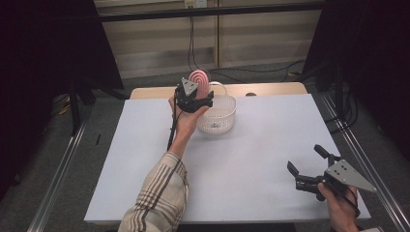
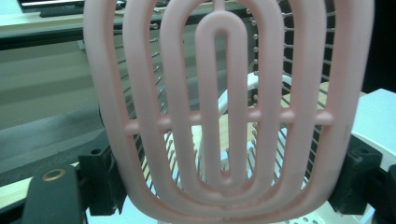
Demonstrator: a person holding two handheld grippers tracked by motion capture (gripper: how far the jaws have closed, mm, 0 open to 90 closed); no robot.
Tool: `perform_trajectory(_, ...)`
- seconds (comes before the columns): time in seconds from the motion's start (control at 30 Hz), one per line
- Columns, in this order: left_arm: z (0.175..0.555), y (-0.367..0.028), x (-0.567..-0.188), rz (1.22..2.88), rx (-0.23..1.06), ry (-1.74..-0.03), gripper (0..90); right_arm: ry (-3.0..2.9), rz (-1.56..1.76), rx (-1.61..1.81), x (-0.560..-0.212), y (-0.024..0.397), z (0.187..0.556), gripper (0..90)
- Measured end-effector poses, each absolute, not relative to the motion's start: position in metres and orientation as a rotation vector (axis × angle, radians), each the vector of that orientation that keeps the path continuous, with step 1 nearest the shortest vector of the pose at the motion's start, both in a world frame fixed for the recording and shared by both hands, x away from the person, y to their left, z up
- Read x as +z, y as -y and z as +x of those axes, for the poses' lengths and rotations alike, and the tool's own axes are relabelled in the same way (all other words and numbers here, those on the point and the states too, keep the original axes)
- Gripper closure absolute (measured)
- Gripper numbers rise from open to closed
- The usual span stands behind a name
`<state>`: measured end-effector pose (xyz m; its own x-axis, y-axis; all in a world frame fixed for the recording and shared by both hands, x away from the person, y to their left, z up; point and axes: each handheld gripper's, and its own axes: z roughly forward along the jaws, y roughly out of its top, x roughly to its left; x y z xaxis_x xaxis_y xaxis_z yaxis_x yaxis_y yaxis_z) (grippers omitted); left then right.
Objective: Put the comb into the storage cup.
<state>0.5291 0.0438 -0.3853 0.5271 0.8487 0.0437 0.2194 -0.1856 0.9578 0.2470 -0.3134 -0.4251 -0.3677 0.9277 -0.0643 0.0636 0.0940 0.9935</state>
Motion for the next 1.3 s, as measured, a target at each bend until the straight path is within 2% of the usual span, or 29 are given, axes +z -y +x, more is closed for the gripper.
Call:
perform_trajectory(0.73,0.540,-0.048,-0.383,1.701,0.695,-0.941,16.2,-1.582,1.005,1.380,-0.425,0.314,0.247,0.0)
perform_trajectory(1.07,0.540,-0.050,-0.385,1.732,0.703,-0.936,9.9,-1.584,0.999,1.382,-0.425,0.313,0.246,0.0)
perform_trajectory(1.3,0.542,-0.056,-0.386,1.719,0.657,-0.954,4.1,-1.585,1.001,1.383,-0.425,0.313,0.247,0.0)
